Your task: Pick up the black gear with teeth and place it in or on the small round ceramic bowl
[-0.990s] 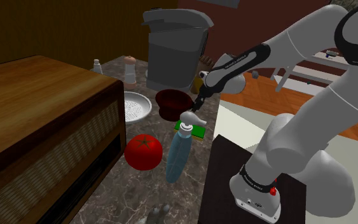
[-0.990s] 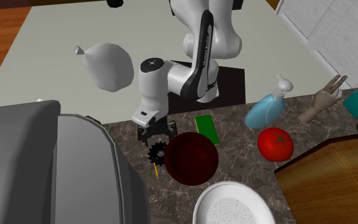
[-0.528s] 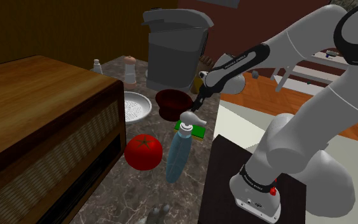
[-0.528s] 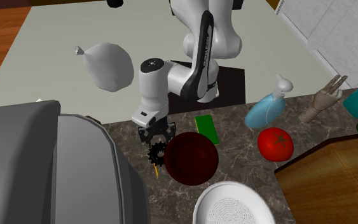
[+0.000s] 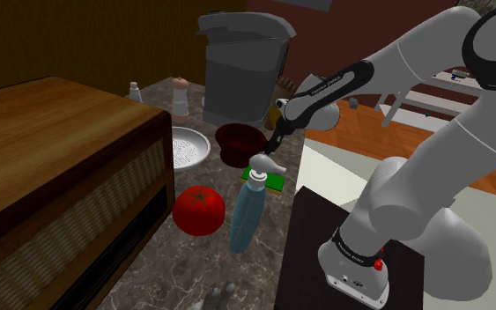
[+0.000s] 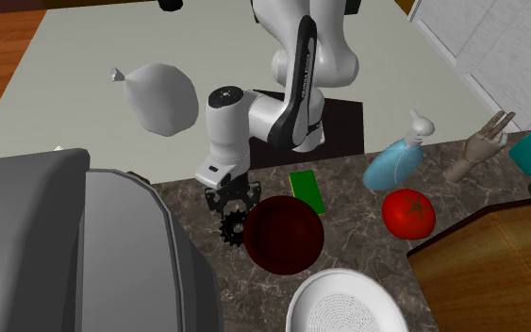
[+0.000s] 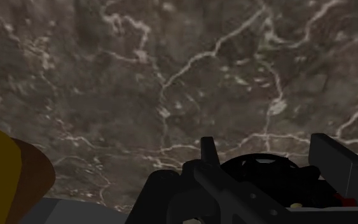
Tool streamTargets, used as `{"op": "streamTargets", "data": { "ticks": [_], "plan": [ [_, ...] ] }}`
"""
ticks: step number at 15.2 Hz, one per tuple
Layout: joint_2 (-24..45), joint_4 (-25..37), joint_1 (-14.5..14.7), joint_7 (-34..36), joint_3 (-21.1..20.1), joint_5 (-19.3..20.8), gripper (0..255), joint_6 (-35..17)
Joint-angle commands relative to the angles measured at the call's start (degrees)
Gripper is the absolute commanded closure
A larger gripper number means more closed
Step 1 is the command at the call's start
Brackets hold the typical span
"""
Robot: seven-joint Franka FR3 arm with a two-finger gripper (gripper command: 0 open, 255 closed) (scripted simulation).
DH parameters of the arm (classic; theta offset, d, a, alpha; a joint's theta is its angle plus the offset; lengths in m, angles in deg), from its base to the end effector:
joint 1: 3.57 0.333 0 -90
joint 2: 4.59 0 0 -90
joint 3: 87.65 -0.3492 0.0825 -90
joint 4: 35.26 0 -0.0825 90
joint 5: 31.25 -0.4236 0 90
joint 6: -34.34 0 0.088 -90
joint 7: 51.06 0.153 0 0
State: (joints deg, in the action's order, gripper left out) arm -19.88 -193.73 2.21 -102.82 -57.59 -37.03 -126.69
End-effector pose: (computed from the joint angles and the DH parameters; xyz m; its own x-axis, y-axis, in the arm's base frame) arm 0.4022 -0.1683 0.2682 0.8769 0.3703 0.3063 0.3625 -0.9282 0.0843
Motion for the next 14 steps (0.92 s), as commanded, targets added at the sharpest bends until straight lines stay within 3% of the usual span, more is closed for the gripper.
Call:
{"op": "streamTargets", "data": {
  "ticks": [1,7,14],
  "plan": [
    [0.06,-0.04,0.01,-0.05,0.03,-0.01,255,-0.01],
    [-4.72,1.27,-3.65,3.88,-3.14,4.42,255,5.94],
    [-9.38,3.53,-5.92,6.58,-5.59,6.99,255,12.79]
  ]
}}
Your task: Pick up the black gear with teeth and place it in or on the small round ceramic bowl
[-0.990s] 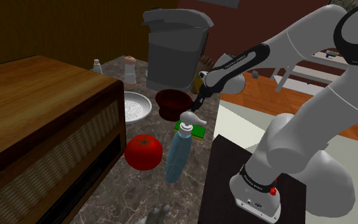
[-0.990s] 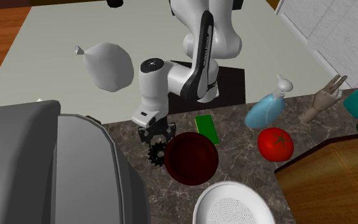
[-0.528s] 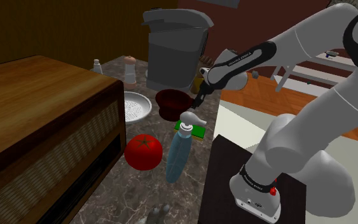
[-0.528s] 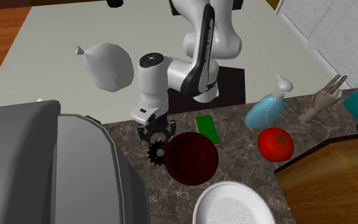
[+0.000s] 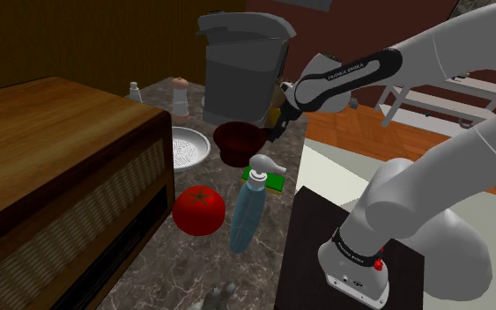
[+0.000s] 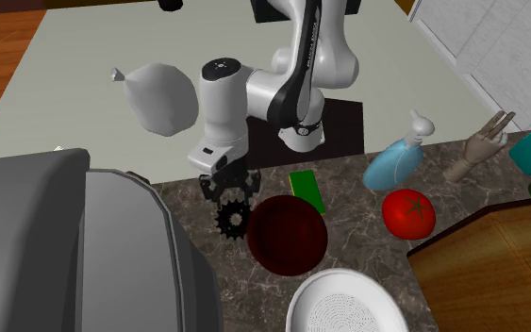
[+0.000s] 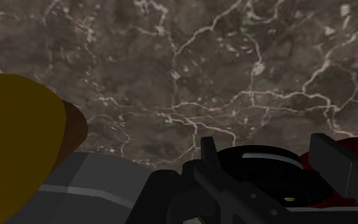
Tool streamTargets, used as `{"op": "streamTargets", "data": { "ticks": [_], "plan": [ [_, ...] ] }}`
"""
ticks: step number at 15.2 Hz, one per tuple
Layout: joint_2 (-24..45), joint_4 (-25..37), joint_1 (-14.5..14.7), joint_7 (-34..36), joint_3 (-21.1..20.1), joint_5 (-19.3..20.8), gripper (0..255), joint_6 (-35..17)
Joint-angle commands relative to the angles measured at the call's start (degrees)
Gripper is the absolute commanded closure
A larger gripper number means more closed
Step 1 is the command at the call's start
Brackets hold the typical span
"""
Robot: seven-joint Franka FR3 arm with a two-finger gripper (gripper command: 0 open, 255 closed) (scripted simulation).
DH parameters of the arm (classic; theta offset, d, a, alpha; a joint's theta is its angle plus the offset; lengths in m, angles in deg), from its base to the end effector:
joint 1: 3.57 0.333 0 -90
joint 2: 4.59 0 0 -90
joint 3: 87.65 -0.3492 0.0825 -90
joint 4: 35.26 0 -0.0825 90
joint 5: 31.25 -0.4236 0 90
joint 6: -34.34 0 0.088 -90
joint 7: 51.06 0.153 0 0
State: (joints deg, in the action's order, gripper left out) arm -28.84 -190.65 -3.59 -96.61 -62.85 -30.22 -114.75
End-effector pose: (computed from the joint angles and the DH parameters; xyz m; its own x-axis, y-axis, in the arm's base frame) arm 0.4019 -0.1699 0.3349 0.8774 0.3704 0.3050 0.3628 -0.9281 0.0834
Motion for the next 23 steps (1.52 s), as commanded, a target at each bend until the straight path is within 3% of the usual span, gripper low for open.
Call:
{"op": "streamTargets", "data": {
  "ticks": [1,19,23],
  "plan": [
    [-1.01,0.84,-0.35,0.66,-0.62,0.42,255,1.80],
    [-8.21,9.82,-2.02,4.00,-4.26,2.07,255,17.85],
    [-9.71,7.79,-0.50,10.40,-9.73,1.38,255,17.23]
  ]
}}
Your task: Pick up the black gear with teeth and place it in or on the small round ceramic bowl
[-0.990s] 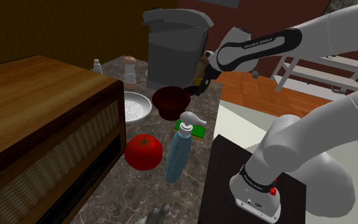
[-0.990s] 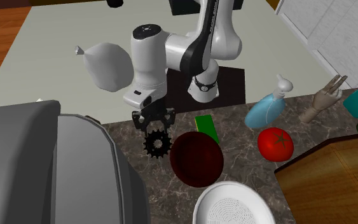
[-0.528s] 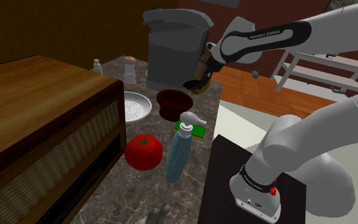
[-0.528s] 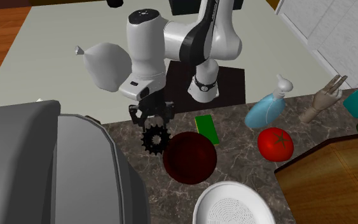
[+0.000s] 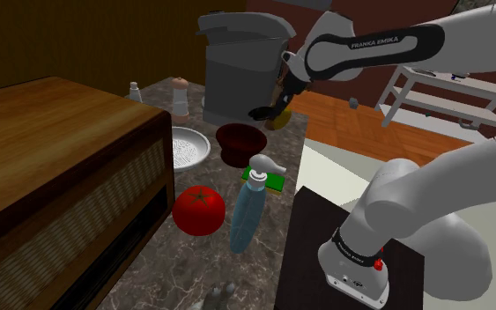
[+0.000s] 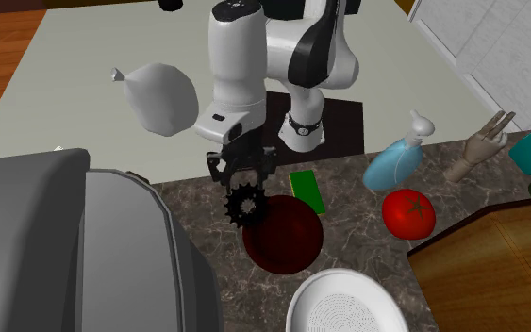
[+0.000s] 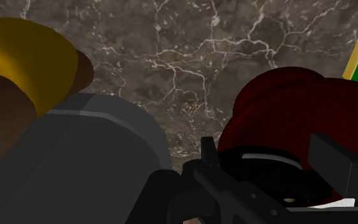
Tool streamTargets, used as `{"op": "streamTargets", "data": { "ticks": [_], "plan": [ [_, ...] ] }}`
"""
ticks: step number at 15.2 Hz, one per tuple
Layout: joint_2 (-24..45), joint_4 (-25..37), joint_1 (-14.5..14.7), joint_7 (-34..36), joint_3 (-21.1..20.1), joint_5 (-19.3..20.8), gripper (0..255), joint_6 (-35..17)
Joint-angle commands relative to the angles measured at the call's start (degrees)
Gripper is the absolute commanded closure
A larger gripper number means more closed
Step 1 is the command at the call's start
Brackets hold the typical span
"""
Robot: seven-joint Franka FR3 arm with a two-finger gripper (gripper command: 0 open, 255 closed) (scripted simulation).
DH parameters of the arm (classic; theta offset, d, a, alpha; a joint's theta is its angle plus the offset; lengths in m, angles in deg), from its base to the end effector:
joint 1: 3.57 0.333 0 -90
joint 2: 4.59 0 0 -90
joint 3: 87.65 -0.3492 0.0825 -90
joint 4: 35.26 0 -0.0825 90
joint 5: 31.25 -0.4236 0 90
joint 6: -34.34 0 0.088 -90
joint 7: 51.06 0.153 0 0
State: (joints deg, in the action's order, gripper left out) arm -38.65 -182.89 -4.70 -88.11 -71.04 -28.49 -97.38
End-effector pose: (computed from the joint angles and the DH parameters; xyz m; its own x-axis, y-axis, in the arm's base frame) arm 0.4076 -0.1312 0.4465 0.8770 0.3717 0.3045 0.3641 -0.9276 0.0837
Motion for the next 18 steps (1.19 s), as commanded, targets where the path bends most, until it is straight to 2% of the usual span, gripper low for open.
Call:
{"op": "streamTargets", "data": {
  "ticks": [1,5,18],
  "plan": [
    [-0.10,-0.31,1.05,3.48,-2.91,-0.60,255,-0.29],
    [-0.16,-0.92,3.04,9.79,-8.29,-1.75,255,-0.93],
    [4.51,-8.00,3.41,8.84,-7.25,-2.07,255,-12.66]
  ]
}}
